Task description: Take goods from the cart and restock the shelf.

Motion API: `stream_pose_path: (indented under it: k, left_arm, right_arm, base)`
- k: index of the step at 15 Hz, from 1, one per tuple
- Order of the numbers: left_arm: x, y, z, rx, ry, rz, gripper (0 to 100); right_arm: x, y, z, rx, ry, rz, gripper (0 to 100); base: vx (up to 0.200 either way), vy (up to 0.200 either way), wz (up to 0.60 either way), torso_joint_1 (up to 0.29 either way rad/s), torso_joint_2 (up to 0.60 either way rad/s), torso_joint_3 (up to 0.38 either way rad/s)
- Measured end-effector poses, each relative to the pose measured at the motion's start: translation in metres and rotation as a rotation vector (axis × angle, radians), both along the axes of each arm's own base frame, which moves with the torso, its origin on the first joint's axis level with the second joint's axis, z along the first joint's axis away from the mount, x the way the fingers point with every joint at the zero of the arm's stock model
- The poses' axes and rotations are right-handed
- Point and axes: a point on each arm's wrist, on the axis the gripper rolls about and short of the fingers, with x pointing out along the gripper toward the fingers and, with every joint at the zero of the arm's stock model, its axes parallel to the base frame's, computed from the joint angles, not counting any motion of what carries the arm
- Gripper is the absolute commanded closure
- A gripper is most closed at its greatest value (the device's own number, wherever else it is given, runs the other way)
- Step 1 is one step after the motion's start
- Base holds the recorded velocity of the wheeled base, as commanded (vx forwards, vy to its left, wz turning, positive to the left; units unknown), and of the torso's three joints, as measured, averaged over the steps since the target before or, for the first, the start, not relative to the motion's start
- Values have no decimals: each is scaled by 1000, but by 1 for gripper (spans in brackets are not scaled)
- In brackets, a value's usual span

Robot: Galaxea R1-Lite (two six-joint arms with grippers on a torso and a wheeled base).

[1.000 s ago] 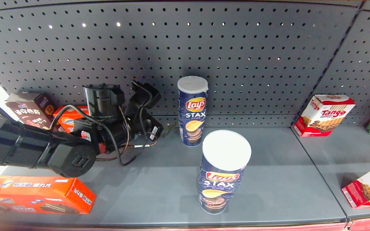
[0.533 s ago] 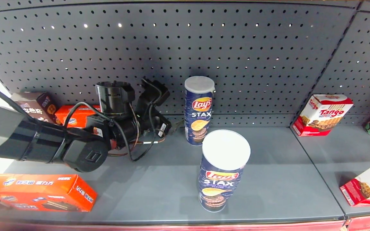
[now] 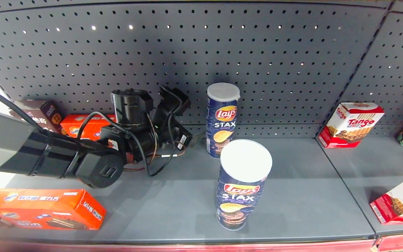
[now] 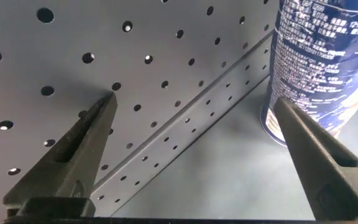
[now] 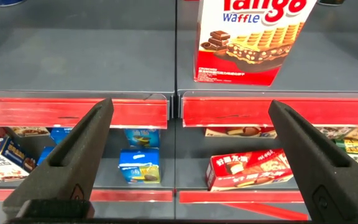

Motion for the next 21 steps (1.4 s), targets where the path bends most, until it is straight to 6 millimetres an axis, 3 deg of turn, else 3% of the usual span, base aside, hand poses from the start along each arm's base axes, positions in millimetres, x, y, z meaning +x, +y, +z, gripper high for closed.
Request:
stream_pose_path:
  k: [9, 12, 17, 18, 21]
  left_arm:
    - [-40, 31, 28, -23, -36, 68, 0]
    - [-57, 43, 42, -28, -74, 189, 0]
    - [-101, 59, 36, -23, -76, 248, 0]
    - [-110, 62, 32, -27, -80, 246, 0]
    - [-121, 68, 32, -35, -91, 248, 0]
  right_arm:
    - [0, 0, 0, 0, 0, 0, 0]
    - [0, 0, 0, 0, 0, 0, 0]
    - [0, 0, 2, 20, -12, -16, 0]
    - [-1, 0, 6, 32, -29, -21, 0]
    - [-9, 0, 55, 74, -138, 10, 0]
  base:
    - [0, 0, 0, 0, 0, 0]
    - [0, 0, 0, 0, 0, 0]
    - [0, 0, 0, 0, 0, 0]
    - [0, 0, 0, 0, 0, 0]
    - [0, 0, 0, 0, 0, 0]
